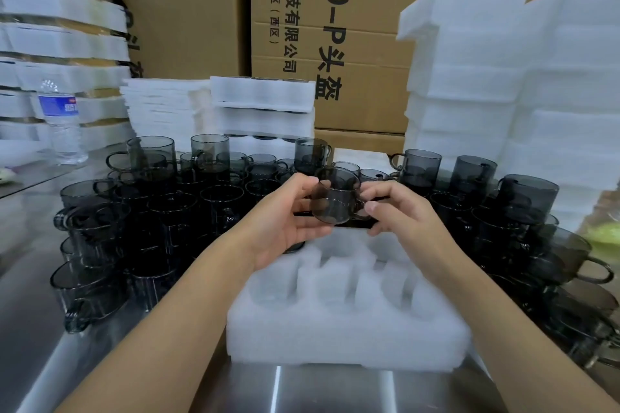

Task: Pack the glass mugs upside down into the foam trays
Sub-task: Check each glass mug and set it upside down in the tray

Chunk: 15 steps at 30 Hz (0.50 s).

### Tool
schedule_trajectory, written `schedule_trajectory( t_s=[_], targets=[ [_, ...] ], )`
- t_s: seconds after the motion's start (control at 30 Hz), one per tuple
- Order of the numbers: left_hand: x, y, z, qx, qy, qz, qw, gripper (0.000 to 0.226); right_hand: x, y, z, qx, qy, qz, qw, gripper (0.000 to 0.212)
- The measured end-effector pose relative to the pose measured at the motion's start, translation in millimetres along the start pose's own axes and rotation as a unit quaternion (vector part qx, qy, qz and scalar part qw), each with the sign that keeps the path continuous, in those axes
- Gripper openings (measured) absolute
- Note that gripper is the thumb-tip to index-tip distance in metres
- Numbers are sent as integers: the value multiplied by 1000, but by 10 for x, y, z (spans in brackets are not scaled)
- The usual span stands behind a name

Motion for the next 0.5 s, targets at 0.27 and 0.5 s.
schedule_trajectory(
  t_s=[0.27,0.5],
  targets=[
    [-7,26,-22,-3,5,60,998,43,14,-7,5,-16,-2,47,999,15],
    [0,55,-84,-39,69,143,987,39,118,26,27,-57,35,10,998,68]
  ],
)
Point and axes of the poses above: each hand's wrist, its own z-axis towards the middle knuckle, its own y-axis out of the palm, x = y × z, the point moved 3 cm from there along z, towards the middle knuckle, and after that the axes turned 15 degrees about x, right-handed, at the moved point
